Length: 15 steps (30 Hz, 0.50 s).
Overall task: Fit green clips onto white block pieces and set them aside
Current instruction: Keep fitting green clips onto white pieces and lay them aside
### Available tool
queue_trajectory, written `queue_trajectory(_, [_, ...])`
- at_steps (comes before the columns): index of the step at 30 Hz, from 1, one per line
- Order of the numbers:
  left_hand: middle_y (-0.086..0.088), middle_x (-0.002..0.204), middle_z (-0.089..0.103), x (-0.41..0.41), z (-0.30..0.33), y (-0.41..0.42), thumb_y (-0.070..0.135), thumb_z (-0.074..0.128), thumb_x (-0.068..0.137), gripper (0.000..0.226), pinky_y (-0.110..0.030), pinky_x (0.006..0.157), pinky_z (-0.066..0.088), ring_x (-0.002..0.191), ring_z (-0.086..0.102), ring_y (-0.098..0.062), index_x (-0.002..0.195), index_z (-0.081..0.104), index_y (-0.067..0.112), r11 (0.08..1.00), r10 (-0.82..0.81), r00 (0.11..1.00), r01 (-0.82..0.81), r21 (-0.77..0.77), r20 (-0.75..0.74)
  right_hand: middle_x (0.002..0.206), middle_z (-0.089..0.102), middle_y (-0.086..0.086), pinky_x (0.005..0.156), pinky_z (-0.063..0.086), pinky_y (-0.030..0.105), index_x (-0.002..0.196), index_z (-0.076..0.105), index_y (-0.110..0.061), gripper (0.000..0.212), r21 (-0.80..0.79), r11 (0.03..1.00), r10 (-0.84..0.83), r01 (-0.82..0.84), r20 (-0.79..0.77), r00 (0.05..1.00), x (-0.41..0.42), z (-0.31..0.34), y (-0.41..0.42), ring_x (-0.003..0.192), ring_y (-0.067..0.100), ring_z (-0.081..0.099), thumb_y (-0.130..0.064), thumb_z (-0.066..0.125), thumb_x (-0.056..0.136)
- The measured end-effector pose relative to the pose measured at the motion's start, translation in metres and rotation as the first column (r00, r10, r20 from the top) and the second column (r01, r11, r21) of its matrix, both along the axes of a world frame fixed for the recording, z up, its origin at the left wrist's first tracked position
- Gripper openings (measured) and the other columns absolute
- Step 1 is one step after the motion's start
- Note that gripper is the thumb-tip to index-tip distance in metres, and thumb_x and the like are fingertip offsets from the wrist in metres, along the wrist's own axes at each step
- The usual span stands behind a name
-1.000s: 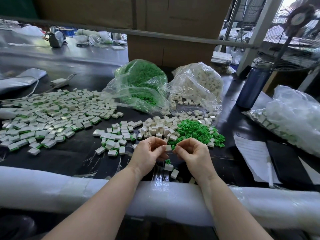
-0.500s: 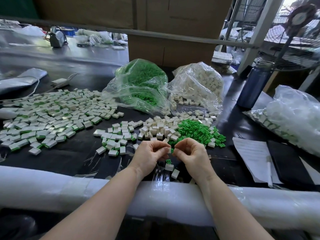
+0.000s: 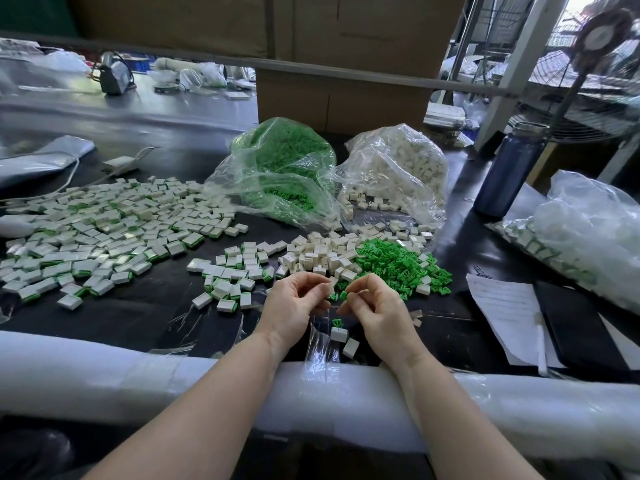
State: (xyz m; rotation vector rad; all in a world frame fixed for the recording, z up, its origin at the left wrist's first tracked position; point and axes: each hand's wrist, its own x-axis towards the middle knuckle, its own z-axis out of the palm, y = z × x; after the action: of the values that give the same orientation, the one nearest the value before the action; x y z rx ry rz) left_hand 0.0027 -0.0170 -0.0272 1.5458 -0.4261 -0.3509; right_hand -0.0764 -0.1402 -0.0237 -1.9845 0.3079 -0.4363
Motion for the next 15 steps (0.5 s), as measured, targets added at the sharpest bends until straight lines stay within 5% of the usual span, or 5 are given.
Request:
queue_trajectory(5, [0.000, 0.072, 0.066, -0.0004, 0.0004, 0.0013, 0.014, 0.063, 0.087, 0.006, -0.020, 0.063, 0.055, 0.064, 0.063, -0.010, 0.084, 0.067, 0.018, 1.000, 0.019, 1.000, -0.019, 0.013, 0.015, 0.069, 0.071, -0.001, 0.074, 0.053, 0.035, 0.078, 0.051, -0.025, 0.022, -0.084, 0.996, -0.001, -0.004, -0.055, 0.998, -0.0017, 0.0014, 0.0035, 0.065, 0.010, 0.065, -0.008, 0.053, 0.091])
queue_trajectory(11, [-0.003, 0.077, 0.067, -0.0022, 0.0024, 0.0009, 0.012, 0.061, 0.087, 0.007, -0.021, 0.066, 0.055, 0.067, 0.063, -0.011, 0.086, 0.066, 0.016, 1.000, 0.009, 1.000, -0.009, 0.011, 0.007, 0.080, 0.071, -0.004, 0.091, 0.044, 0.046, 0.084, 0.049, -0.027, 0.016, -0.248, 0.962, -0.129, 0.119, -0.025, 0.991, 0.0006, -0.0042, 0.0004, 0.085, 0.020, 0.064, -0.013, 0.051, 0.093])
queue_trajectory(15, [-0.002, 0.075, 0.067, -0.0014, 0.0011, 0.0009, 0.011, 0.062, 0.087, 0.007, -0.019, 0.065, 0.055, 0.065, 0.064, -0.009, 0.086, 0.067, 0.016, 1.000, -0.006, 1.000, 0.006, 0.012, 0.007, 0.082, 0.060, -0.007, 0.079, 0.040, 0.024, 0.086, 0.051, -0.024, 0.011, -0.301, 0.932, -0.207, 0.200, 0.010, 0.978, 0.0019, -0.0068, -0.0035, 0.087, 0.016, 0.054, -0.016, 0.051, 0.094])
